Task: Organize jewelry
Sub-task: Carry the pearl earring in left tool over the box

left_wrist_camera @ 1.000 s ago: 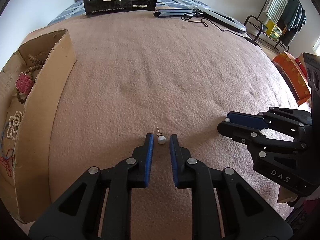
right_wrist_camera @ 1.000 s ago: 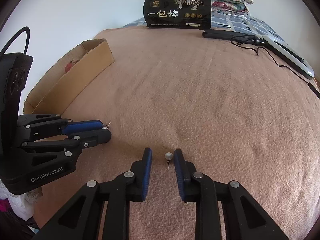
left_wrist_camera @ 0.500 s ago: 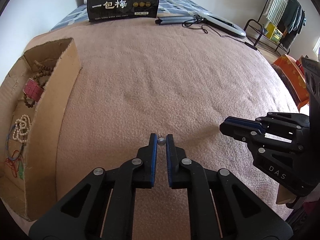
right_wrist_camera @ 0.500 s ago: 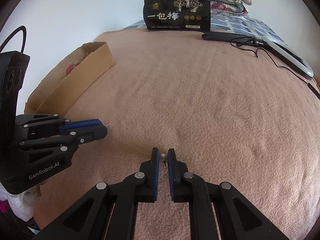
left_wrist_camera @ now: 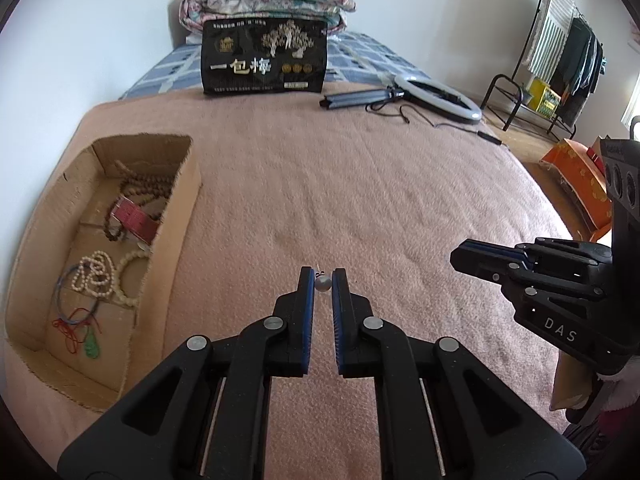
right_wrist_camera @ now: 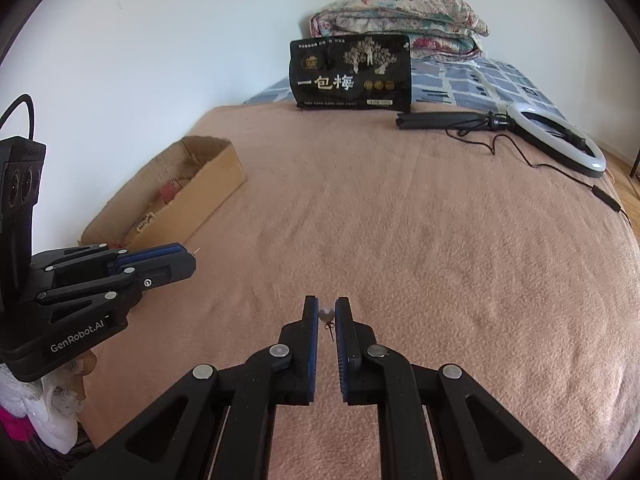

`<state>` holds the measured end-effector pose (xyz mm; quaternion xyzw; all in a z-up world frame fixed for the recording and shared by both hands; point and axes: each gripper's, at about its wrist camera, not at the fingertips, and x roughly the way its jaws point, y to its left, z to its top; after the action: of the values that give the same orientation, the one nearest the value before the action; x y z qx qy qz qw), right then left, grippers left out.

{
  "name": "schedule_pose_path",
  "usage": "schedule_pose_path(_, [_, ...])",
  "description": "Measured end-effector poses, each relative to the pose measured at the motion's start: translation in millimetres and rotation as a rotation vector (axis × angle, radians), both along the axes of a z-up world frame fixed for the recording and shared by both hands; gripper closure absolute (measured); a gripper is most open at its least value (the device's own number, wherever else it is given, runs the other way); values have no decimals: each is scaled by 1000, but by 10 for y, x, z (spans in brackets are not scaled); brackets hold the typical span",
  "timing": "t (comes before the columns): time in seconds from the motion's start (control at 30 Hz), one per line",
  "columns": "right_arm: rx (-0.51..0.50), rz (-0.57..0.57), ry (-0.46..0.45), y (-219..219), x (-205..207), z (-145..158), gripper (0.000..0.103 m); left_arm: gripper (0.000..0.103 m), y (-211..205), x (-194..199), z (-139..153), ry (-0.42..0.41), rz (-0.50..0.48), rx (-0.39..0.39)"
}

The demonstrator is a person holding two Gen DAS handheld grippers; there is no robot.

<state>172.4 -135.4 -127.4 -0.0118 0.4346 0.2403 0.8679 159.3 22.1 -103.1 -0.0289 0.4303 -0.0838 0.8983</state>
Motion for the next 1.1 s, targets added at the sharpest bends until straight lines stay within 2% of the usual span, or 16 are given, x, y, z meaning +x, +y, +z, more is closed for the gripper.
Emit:
schedule_pose_path(0.57, [46,-11,-52,43,-223,432,97,96,178,-376,499,-110,22,-2])
schedule_pose_path(0.8, [51,22,-82,235,-305,615,97,96,385,-487,614,-132,50,-2])
schedule_pose_path(1.1, [60,89,-101,661,-326,747,97,96,857,-564,720,-145,120,5])
